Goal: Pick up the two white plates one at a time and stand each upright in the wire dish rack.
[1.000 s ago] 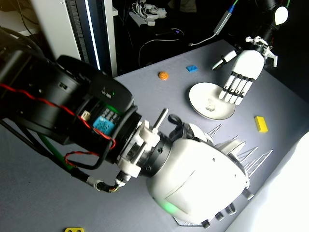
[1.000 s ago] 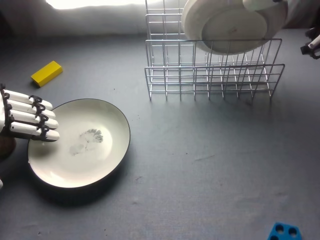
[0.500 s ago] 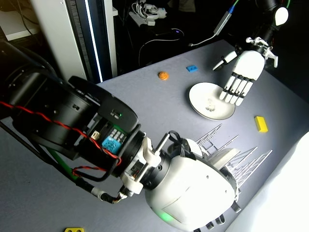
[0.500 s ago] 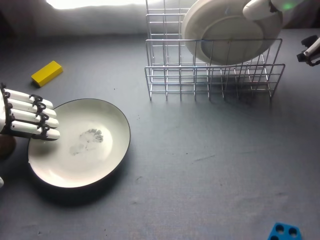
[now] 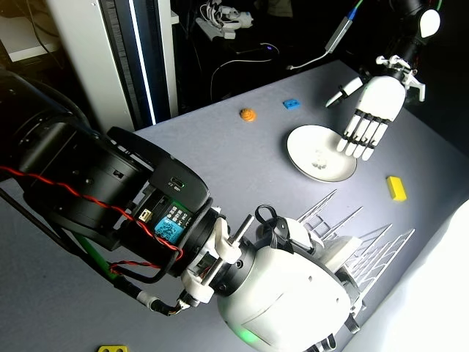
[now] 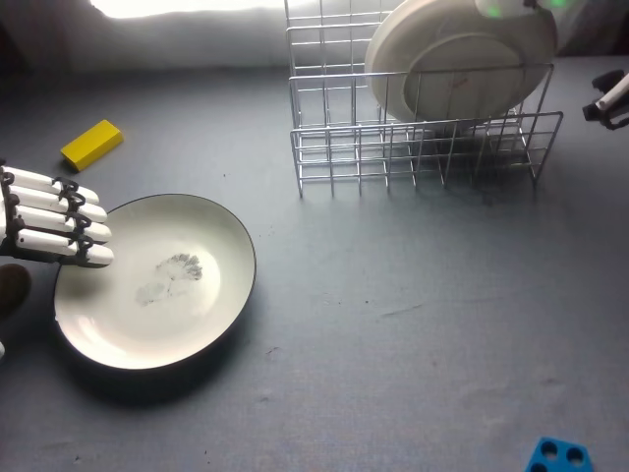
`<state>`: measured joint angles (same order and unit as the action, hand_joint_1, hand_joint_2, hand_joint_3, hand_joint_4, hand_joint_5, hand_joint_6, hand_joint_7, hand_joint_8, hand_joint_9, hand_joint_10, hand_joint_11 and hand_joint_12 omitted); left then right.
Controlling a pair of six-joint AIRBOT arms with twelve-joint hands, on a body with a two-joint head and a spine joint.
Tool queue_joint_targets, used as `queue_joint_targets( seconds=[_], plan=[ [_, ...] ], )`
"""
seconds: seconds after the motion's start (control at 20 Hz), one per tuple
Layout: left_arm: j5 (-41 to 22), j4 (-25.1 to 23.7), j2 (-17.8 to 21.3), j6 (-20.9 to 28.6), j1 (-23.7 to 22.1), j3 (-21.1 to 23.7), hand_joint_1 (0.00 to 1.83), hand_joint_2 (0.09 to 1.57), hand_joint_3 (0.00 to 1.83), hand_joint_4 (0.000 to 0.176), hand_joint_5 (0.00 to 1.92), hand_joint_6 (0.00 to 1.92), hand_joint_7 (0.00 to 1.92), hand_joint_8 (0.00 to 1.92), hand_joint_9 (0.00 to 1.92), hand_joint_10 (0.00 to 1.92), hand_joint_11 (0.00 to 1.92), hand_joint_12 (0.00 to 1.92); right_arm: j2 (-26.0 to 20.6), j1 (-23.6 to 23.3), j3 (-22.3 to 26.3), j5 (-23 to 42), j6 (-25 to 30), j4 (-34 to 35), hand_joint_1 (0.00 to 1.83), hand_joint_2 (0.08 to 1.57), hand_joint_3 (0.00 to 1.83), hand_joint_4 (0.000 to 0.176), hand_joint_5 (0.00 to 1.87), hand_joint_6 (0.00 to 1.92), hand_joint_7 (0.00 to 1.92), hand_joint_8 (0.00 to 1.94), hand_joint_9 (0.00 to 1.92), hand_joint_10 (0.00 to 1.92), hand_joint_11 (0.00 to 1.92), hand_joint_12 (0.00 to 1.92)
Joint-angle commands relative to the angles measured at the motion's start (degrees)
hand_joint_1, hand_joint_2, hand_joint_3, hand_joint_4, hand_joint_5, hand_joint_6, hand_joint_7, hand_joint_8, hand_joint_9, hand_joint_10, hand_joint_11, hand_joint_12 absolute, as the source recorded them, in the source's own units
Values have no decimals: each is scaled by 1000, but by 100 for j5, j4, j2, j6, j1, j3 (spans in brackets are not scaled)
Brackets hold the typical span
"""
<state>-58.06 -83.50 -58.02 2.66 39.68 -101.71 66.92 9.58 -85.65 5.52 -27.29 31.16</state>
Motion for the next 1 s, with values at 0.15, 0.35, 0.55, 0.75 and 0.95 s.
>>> queue_joint_targets(
  seconds=[0.15,0.35,0.55,0.75,0.95],
  plan=[
    [-104,314,-4,-9,7,-46,0,1083,2,0,0,0,0,0,0,0,0,0,-34,-37,-30,614,72,61,1150,1078,0,0,721,2,793,0,802,0,351,1053],
    [-100,312,-5,-10,65,-32,0,1073,0,0,5,1,0,0,0,0,0,0,-39,-56,4,558,66,61,1062,1066,0,0,564,0,615,0,613,0,175,1060],
    [-77,312,-10,-23,121,-22,0,1089,5,0,1,0,0,0,0,0,0,0,-111,-194,103,535,61,60,959,1070,1,0,387,0,388,0,370,0,0,1016],
    [-61,312,-25,-31,192,-22,0,1084,2,0,0,0,0,0,0,0,0,0,-221,-279,355,534,-23,59,945,1071,0,0,346,1,339,1,315,1,0,937],
    [-61,312,-28,-31,235,-5,0,1094,6,0,0,0,0,0,0,0,0,0,-336,-475,549,534,-129,57,958,1069,0,0,338,0,333,4,319,7,0,945]
  ],
)
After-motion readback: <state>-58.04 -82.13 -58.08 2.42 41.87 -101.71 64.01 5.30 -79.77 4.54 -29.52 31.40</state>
